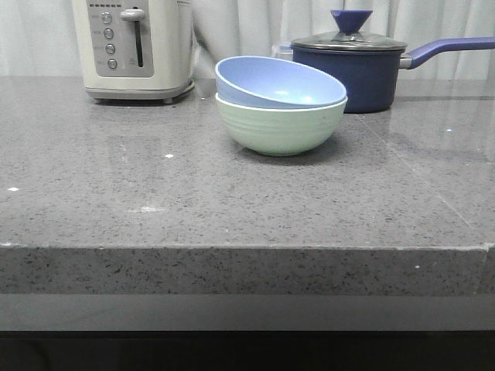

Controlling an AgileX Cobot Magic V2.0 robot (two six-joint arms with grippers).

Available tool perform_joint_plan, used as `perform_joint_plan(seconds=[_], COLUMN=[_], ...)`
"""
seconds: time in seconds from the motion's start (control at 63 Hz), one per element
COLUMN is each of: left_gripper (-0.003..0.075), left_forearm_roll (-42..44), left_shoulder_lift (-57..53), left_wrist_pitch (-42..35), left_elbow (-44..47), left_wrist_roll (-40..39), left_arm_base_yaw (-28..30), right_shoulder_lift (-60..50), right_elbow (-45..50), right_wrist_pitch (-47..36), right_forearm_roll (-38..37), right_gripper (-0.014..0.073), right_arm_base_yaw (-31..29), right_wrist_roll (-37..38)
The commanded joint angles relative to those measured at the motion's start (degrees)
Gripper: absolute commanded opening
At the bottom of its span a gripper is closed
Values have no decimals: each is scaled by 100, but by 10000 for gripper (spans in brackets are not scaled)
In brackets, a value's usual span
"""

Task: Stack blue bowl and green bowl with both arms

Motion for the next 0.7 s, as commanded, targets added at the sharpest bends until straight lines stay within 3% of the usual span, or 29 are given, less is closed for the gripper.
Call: perform_joint_plan(seconds=[0.0, 0.397, 0.683], left_gripper=[-20, -20, -20], left_forearm_roll=[-2, 94, 262], left_shoulder_lift=[6, -223, -1870], left_wrist_pitch=[-406, -663, -2552], left_elbow=[-144, 110, 1883], left_wrist_roll=[-61, -61, -24], left_arm_base_yaw=[-37, 52, 1546], right_shoulder_lift=[35, 35, 35], right_elbow=[-131, -131, -131], right_wrist_pitch=[-392, -392, -392], right_forearm_roll=[-54, -54, -54], right_gripper=[-54, -54, -54], right_arm_base_yaw=[-4, -4, -4], right_wrist_roll=[2, 2, 2])
